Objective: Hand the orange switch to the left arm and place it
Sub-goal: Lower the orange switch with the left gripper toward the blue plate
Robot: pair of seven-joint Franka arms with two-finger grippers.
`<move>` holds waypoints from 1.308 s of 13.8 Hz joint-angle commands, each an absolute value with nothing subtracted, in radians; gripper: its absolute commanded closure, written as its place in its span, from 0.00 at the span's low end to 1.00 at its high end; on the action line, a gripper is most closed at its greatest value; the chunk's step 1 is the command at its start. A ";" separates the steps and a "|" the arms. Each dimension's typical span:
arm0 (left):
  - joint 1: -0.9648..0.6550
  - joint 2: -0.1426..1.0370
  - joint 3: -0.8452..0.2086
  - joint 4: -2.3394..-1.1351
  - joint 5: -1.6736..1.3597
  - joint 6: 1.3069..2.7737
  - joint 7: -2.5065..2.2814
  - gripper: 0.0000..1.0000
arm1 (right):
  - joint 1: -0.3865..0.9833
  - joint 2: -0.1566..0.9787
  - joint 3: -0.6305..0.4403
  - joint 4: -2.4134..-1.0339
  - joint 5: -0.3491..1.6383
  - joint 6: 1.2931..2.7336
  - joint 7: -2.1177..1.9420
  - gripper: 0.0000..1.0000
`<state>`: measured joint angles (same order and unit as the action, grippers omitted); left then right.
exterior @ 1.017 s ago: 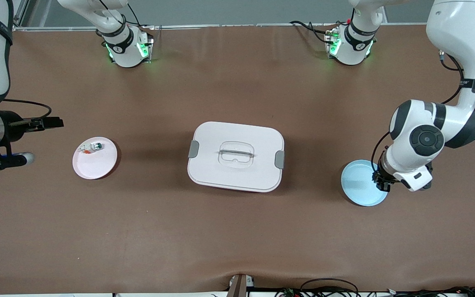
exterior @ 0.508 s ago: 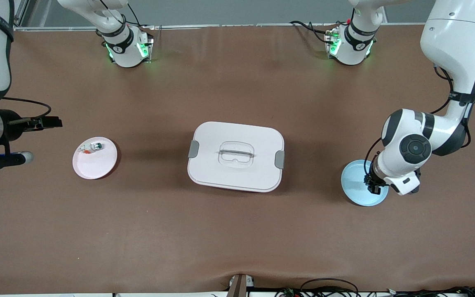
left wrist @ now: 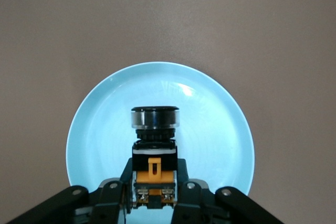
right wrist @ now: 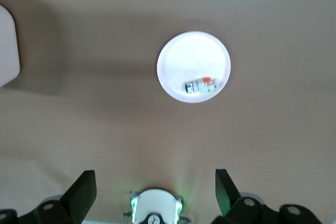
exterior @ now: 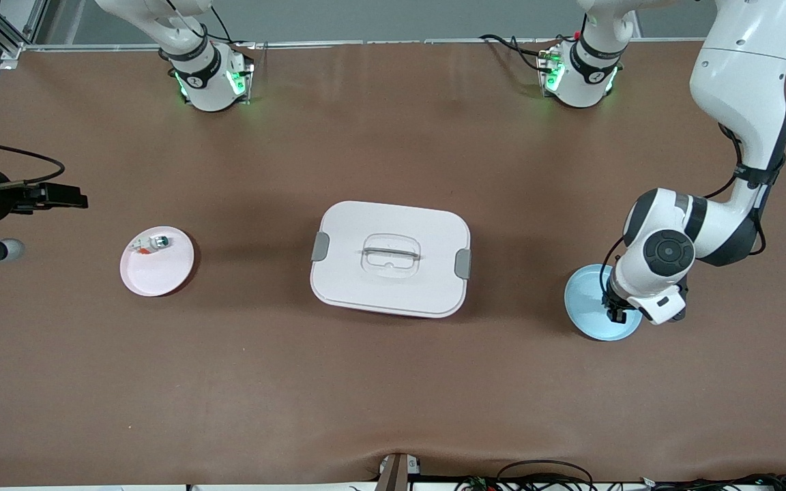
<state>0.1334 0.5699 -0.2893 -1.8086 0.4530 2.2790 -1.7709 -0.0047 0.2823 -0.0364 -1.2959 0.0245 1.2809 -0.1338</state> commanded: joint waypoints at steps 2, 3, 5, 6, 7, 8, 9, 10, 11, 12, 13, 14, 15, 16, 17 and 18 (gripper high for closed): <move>0.138 0.591 -0.293 -1.813 0.486 2.318 -1.818 1.00 | -0.008 0.092 -0.029 -1.552 0.040 1.431 -0.129 0.00; 0.138 0.591 -0.293 -1.819 0.491 2.322 -1.822 1.00 | -0.009 0.087 -0.028 -1.558 0.041 1.440 -0.106 0.00; 0.141 0.591 -0.295 -1.838 0.492 2.325 -1.822 1.00 | 0.004 0.081 -0.023 -1.560 0.041 1.456 -0.016 0.00; 0.141 0.592 -0.293 -1.848 0.492 2.333 -1.821 1.00 | 0.009 0.077 -0.025 -1.566 0.041 1.469 -0.006 0.00; 0.143 0.598 -0.295 -1.853 0.494 2.338 -1.821 1.00 | 0.008 0.072 -0.025 -1.572 0.041 1.483 -0.008 0.00; 0.143 0.600 -0.293 -1.855 0.500 2.341 -1.822 1.00 | 0.008 0.069 -0.025 -1.578 0.041 1.492 -0.008 0.00; 0.144 0.601 -0.295 -1.862 0.509 2.341 -1.821 1.00 | 0.008 0.063 -0.025 -1.583 0.041 1.500 -0.008 0.00; 0.144 0.603 -0.295 -1.865 0.515 2.341 -1.821 1.00 | 0.008 0.054 -0.025 -1.592 0.041 1.509 -0.006 0.00; 0.146 0.604 -0.295 -1.867 0.520 2.341 -1.822 1.00 | 0.009 0.035 -0.025 -1.618 0.041 1.529 -0.006 0.00; 0.147 0.604 -0.295 -1.867 0.520 2.344 -1.822 1.00 | 0.009 0.014 -0.025 -1.646 0.041 1.552 -0.006 0.00; 0.147 0.606 -0.295 -1.867 0.520 2.350 -1.822 1.00 | 0.009 -0.003 -0.025 -1.667 0.041 1.565 -0.006 0.00; 0.147 0.607 -0.295 -1.867 0.520 2.352 -1.821 1.00 | 0.009 -0.014 -0.025 -1.678 0.041 1.568 -0.006 0.00; 0.147 0.607 -0.295 -1.865 0.520 2.352 -1.821 1.00 | 0.009 -0.026 -0.025 -1.684 0.041 1.569 -0.006 0.00; 0.149 0.607 -0.295 -1.867 0.522 2.353 -1.821 1.00 | 0.009 -0.037 -0.025 -1.690 0.041 1.569 -0.006 0.00; 0.149 0.610 -0.295 -1.867 0.522 2.359 -1.821 1.00 | 0.009 -0.041 -0.025 -1.690 0.041 1.569 -0.006 0.00; 0.150 0.611 -0.295 -1.867 0.522 2.362 -1.821 0.99 | 0.009 -0.047 -0.025 -1.690 0.041 1.568 -0.006 0.00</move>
<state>0.1393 0.6089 -0.2888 -1.8599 0.4891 2.3380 -1.7978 0.0057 -0.0017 -0.0232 -1.6481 0.0268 1.5500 -0.0230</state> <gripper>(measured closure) 0.670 0.000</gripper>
